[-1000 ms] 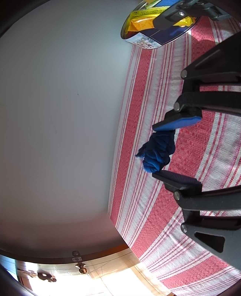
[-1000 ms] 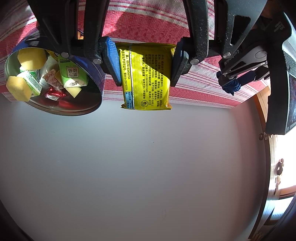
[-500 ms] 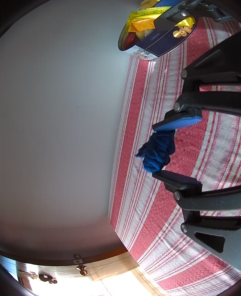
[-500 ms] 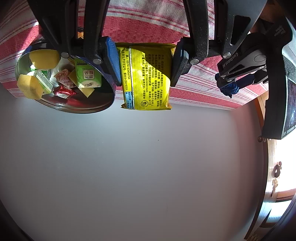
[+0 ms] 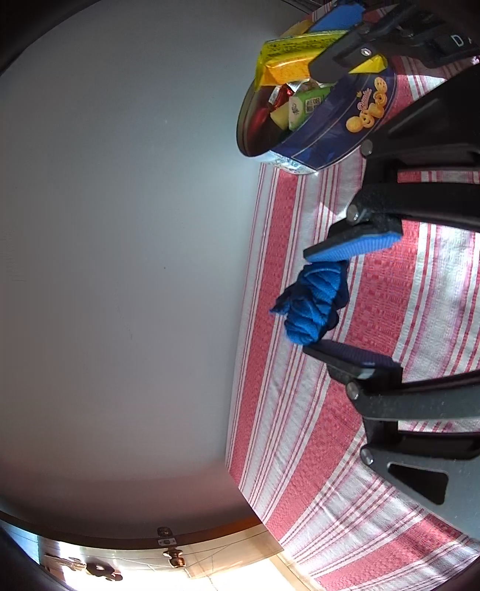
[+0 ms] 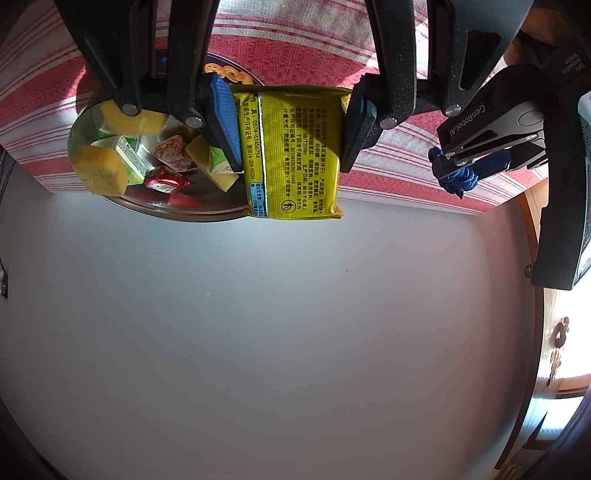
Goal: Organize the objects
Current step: 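Carry the blue cloth and yellow packet over the tin with both grippers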
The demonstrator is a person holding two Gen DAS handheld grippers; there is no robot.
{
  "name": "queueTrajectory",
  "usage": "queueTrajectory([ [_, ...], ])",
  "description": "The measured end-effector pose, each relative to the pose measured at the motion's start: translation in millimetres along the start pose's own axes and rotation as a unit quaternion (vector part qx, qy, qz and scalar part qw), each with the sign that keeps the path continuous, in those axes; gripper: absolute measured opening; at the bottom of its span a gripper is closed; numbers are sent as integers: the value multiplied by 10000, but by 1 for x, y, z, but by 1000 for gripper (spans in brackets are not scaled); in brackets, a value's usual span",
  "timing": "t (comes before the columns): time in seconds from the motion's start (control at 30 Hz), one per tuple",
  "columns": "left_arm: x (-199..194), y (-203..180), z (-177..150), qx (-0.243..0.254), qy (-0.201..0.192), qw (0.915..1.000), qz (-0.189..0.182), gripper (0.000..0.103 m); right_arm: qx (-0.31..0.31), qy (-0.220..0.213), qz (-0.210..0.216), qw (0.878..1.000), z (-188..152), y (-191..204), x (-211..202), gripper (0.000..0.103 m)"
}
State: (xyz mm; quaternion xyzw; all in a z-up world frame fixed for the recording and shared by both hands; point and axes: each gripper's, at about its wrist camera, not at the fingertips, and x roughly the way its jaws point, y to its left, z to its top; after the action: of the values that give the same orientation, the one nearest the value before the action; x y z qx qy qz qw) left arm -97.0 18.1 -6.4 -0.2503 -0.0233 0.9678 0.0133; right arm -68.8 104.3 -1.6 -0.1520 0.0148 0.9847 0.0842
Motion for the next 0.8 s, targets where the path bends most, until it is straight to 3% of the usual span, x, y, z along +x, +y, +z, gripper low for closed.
queueTrajectory([
  [0.43, -20, -60, 11, 329, -281, 9984, -373, 43, 289, -305, -400, 9983, 7, -56, -19, 53],
  [0.8, -22, -116, 19, 594, -388, 9948, -737, 43, 429, -304, -847, 9950, 12, -96, -16, 53],
])
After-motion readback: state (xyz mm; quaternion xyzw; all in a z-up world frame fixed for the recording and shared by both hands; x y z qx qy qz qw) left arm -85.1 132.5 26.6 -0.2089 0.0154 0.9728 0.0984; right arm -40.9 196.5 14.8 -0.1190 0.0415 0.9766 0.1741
